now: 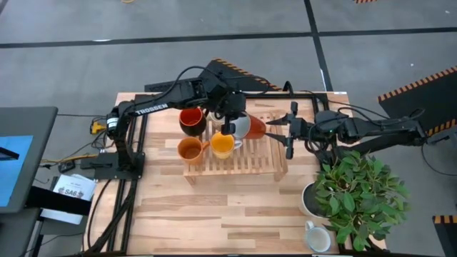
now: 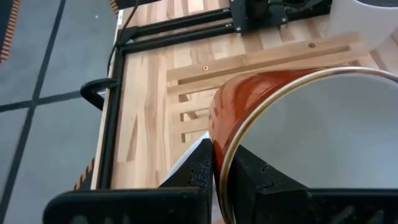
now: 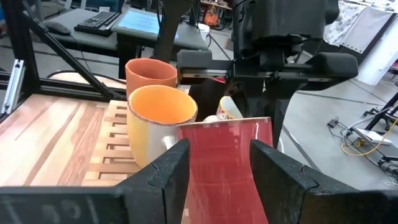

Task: Place coffee mugs
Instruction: Put the red mug on the shelf

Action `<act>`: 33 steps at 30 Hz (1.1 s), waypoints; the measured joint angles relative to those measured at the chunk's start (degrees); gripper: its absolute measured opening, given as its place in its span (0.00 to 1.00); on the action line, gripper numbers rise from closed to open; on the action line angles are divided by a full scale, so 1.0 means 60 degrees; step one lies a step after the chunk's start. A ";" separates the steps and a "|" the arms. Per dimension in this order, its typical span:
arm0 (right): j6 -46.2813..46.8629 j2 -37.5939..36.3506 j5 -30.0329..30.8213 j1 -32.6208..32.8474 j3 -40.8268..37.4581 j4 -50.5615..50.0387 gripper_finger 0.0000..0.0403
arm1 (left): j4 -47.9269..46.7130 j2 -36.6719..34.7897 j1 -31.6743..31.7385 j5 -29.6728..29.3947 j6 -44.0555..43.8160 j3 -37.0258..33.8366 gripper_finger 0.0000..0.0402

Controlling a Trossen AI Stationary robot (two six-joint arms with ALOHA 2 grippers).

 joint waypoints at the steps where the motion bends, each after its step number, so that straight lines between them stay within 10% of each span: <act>1: 0.0078 0.0004 0.0000 0.0000 0.0000 0.0020 0.47 | -0.0005 0.0000 0.0000 0.0000 0.0000 0.0000 0.04; 33: 0.2247 0.2106 0.0734 -0.2101 -0.0004 -0.0912 0.37 | 0.0003 0.0026 -0.0004 -0.0036 0.0656 0.0011 0.08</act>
